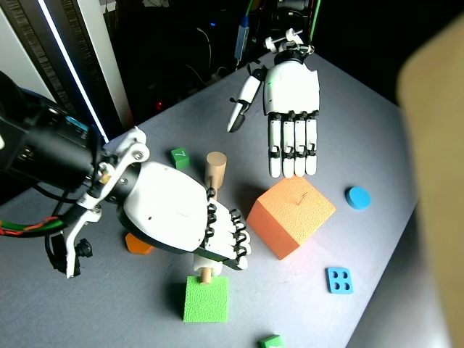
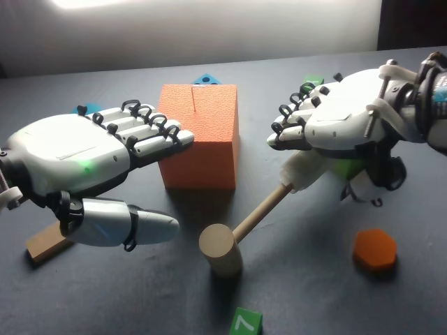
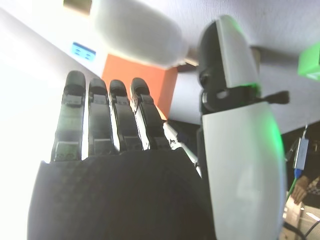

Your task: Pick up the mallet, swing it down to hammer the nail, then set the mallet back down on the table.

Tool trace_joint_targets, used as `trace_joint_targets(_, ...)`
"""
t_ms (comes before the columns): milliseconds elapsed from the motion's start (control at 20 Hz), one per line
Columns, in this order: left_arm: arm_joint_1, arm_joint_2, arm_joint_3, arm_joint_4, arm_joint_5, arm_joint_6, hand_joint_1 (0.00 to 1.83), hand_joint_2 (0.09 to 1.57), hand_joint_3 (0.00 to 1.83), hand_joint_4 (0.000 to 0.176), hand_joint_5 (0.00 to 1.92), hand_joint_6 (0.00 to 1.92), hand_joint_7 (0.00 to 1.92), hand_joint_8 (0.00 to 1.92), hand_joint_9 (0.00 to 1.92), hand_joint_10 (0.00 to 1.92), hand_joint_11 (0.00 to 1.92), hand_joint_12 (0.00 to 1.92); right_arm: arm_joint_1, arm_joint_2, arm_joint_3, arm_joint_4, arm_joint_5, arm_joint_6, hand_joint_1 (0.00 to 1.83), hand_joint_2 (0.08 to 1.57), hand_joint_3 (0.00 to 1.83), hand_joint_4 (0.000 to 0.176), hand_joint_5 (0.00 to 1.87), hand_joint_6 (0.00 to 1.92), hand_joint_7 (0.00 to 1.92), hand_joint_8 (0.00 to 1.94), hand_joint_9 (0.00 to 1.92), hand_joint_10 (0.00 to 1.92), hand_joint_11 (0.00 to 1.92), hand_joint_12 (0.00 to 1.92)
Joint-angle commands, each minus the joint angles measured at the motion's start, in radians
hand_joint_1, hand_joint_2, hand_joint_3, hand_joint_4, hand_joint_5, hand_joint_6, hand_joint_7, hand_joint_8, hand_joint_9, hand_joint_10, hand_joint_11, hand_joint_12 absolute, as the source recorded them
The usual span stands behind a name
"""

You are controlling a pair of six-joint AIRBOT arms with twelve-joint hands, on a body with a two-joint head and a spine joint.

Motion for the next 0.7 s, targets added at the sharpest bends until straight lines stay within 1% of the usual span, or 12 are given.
trace_joint_targets(0, -0.007, -0.001, 0.006, -0.007, -0.113, -0.003, 0.00, 1.18, 0.01, 0.000, 0.00, 0.00, 0.00, 0.00, 0.00, 0.00, 0.00, 0.00, 0.004, 0.000, 0.008, -0.025, 0.076, -0.003, 1.02, 1.04, 0.00, 0.000, 0.10, 0.00, 0.01, 0.00, 0.01, 0.00, 0.00, 0.24)
trace_joint_targets(200, -0.007, -0.013, 0.018, -0.007, -0.115, -0.008, 0.00, 1.19, 0.01, 0.000, 0.00, 0.00, 0.00, 0.00, 0.00, 0.00, 0.00, 0.00, -0.005, -0.038, 0.039, -0.025, 0.084, 0.001, 1.01, 1.04, 0.00, 0.000, 0.12, 0.01, 0.04, 0.01, 0.04, 0.01, 0.00, 0.28)
trace_joint_targets(300, -0.007, -0.017, 0.024, -0.007, -0.117, -0.008, 0.00, 1.19, 0.01, 0.000, 0.00, 0.00, 0.00, 0.00, 0.00, 0.00, 0.00, 0.00, -0.010, -0.056, 0.054, -0.025, 0.084, 0.013, 1.01, 1.05, 0.00, 0.000, 0.10, 0.00, 0.03, 0.00, 0.03, 0.00, 0.00, 0.27)
trace_joint_targets(350, -0.007, -0.019, 0.028, -0.007, -0.118, -0.010, 0.00, 1.19, 0.01, 0.000, 0.00, 0.00, 0.00, 0.00, 0.00, 0.00, 0.00, 0.00, -0.012, -0.063, 0.061, -0.016, 0.085, 0.018, 1.03, 1.05, 0.00, 0.000, 0.10, 0.00, 0.03, 0.00, 0.03, 0.00, 0.00, 0.29)
trace_joint_targets(450, -0.008, -0.026, 0.036, -0.007, -0.121, -0.012, 0.00, 1.19, 0.01, 0.000, 0.00, 0.00, 0.00, 0.00, 0.00, 0.00, 0.00, 0.00, -0.009, -0.076, 0.079, 0.056, 0.082, -0.012, 1.05, 1.06, 0.00, 0.000, 0.11, 0.00, 0.04, 0.00, 0.02, 0.00, 0.00, 0.28)
trace_joint_targets(500, -0.008, -0.029, 0.040, -0.007, -0.121, -0.012, 0.00, 1.19, 0.00, 0.000, 0.00, 0.00, 0.00, 0.00, 0.00, 0.00, 0.00, 0.00, -0.008, -0.082, 0.085, 0.073, 0.081, -0.020, 1.03, 1.06, 0.00, 0.000, 0.11, 0.00, 0.03, 0.00, 0.02, 0.00, 0.00, 0.27)
trace_joint_targets(550, -0.010, -0.033, 0.045, -0.007, -0.121, -0.013, 0.00, 1.19, 0.00, 0.000, 0.00, 0.00, 0.00, 0.00, 0.00, 0.00, 0.00, 0.00, -0.008, -0.088, 0.090, 0.078, 0.080, -0.029, 1.06, 1.05, 0.00, 0.000, 0.14, 0.01, 0.05, 0.00, 0.04, 0.01, 0.00, 0.32)
trace_joint_targets(650, -0.012, -0.041, 0.053, -0.007, -0.123, -0.015, 0.00, 1.19, 0.00, 0.000, 0.00, 0.00, 0.00, 0.00, 0.00, 0.00, 0.00, 0.00, -0.009, -0.100, 0.101, 0.078, 0.080, -0.033, 1.06, 1.06, 0.00, 0.000, 0.13, 0.00, 0.04, 0.00, 0.03, 0.00, 0.00, 0.33)
